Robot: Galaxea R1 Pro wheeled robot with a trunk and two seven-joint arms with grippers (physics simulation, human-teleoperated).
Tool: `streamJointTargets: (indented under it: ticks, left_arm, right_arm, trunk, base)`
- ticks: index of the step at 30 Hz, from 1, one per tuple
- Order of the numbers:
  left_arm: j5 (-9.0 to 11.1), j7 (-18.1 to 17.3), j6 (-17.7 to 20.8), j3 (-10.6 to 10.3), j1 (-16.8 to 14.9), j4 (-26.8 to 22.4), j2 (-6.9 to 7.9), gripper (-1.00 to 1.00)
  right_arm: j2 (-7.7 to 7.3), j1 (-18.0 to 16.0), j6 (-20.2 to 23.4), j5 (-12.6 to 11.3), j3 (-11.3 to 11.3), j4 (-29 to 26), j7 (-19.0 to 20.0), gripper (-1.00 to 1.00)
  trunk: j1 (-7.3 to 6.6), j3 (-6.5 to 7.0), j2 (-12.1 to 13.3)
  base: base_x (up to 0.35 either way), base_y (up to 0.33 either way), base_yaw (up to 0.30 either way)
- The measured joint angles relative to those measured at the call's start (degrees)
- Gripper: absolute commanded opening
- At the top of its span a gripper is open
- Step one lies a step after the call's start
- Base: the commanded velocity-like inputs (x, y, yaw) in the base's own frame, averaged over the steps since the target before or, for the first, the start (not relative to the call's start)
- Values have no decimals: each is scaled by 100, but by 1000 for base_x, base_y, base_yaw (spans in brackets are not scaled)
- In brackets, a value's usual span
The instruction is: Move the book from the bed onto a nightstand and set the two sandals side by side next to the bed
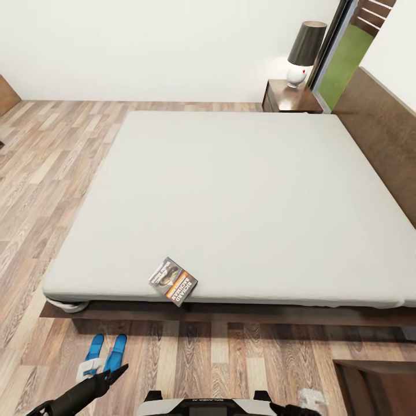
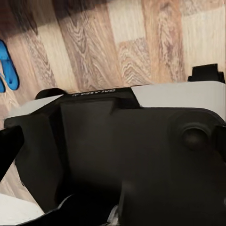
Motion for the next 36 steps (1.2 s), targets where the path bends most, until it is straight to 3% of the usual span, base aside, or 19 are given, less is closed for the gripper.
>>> streamJointTargets:
  ticks: [2,3,6,8,18,26,29,30,33,36]
  left_arm:
    - [1,65,2,-1,0,1,-12,100]
    - [2,104,3,-1,-1,1,-19,100]
    - [7,140,9,-2,0,-1,-27,100]
    - [10,151,9,0,0,-4,-30,100]
    - [14,166,6,46,0,-6,-29,100]
    - [14,170,6,50,1,-6,-32,100]
    - [14,170,6,51,1,-6,-32,100]
    - [14,170,6,51,1,-6,-32,100]
    - [14,170,6,53,1,-6,-33,100]
    - [14,171,6,62,1,-6,-32,100]
  right_arm:
    - [204,0,2,4,0,-192,-148,100]
    - [434,-1,-3,5,8,-378,-314,100]
    - [818,-3,-19,18,17,-643,-643,100]
    - [968,-4,-33,22,21,-758,-801,100]
    - [1397,-29,-57,-11,36,-933,-942,100]
    - [1478,-31,-49,-78,44,-1173,-902,100]
    - [1496,-34,-38,-351,47,-1387,-895,100]
    - [1525,-45,-41,-843,53,-1457,-896,100]
    - [1581,-59,-52,-1472,71,-1544,-918,100]
    - [1599,-62,-56,-1665,77,-1568,-932,100]
  trunk:
    - [0,0,0]
    - [0,0,0]
    - [0,0,0]
    - [0,0,0]
    - [0,0,0]
    - [0,0,0]
    - [0,0,0]
    - [0,0,0]
    - [0,0,0]
    - [0,0,0]
  base:
    - [0,0,0]
    - [0,0,0]
    - [0,0,0]
    - [0,0,0]
    - [0,0,0]
    - [0,0,0]
    - [0,0,0]
    - [0,0,0]
    - [0,0,0]
    - [0,0,0]
